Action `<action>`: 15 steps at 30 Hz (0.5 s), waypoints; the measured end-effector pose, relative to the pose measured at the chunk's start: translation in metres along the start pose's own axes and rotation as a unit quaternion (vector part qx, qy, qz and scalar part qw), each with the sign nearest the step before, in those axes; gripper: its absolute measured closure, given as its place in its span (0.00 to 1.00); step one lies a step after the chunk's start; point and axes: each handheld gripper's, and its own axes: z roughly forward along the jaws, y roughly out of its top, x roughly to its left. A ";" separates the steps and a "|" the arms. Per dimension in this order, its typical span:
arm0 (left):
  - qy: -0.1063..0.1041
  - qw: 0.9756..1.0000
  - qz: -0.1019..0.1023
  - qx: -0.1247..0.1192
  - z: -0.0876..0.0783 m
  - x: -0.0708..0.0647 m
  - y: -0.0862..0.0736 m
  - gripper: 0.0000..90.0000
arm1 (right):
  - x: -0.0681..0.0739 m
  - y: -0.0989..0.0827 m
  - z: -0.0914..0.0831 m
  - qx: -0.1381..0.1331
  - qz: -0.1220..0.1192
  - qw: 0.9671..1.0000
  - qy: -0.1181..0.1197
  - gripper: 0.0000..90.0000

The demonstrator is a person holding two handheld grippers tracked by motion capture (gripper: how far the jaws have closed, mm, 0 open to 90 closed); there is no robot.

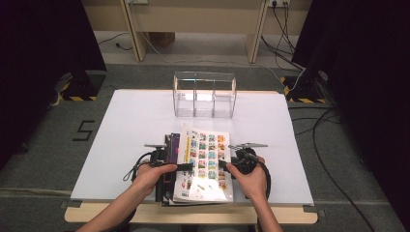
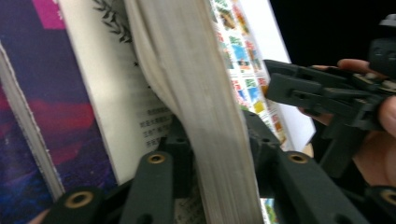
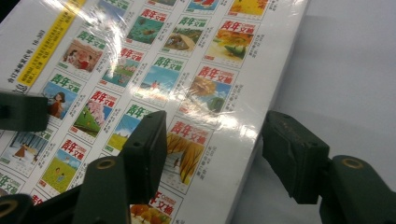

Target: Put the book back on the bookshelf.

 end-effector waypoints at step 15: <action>-0.006 0.999 -0.022 -0.031 0.010 0.001 -0.004 0.82 | -0.035 0.051 0.020 0.026 0.038 0.999 0.015 0.45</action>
